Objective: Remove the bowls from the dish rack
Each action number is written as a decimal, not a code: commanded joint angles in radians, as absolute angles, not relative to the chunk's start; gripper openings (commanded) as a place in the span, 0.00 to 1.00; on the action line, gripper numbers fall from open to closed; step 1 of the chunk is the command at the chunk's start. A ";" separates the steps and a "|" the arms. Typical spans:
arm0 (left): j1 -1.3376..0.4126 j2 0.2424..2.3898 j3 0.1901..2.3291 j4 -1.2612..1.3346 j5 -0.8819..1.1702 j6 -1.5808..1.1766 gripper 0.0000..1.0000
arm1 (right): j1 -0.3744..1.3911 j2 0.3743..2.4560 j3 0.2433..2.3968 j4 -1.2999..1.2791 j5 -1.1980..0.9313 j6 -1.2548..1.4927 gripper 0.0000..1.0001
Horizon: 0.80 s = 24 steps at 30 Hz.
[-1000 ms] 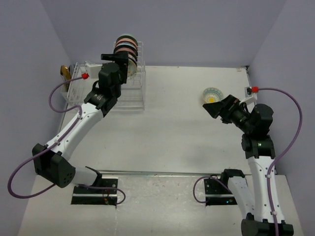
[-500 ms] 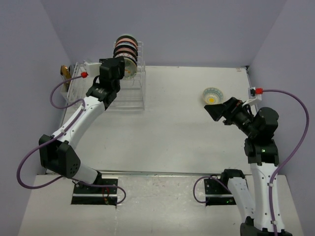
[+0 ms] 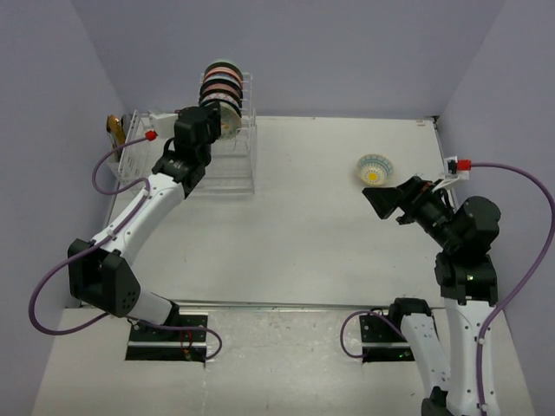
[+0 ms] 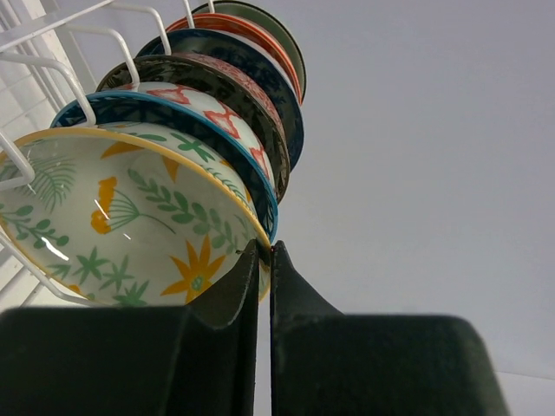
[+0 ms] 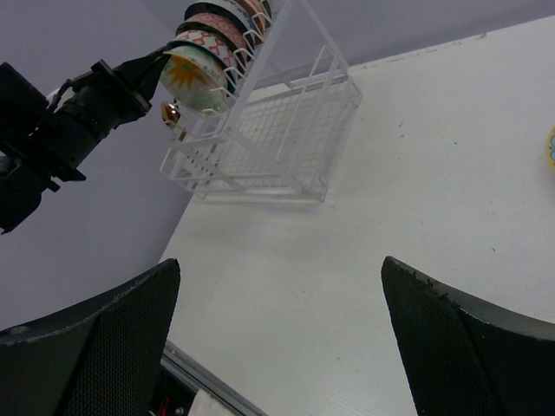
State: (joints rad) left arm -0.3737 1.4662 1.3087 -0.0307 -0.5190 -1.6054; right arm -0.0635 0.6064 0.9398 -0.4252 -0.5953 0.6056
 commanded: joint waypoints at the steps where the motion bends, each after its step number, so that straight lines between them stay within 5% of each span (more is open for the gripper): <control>1: -0.362 1.456 1.289 -0.018 -0.535 -1.614 0.00 | -0.063 0.589 0.991 -0.442 -0.618 0.580 0.98; 24: -0.362 1.362 1.193 0.330 -0.423 -1.440 0.00 | -0.063 0.577 1.002 -0.445 -0.617 0.557 0.99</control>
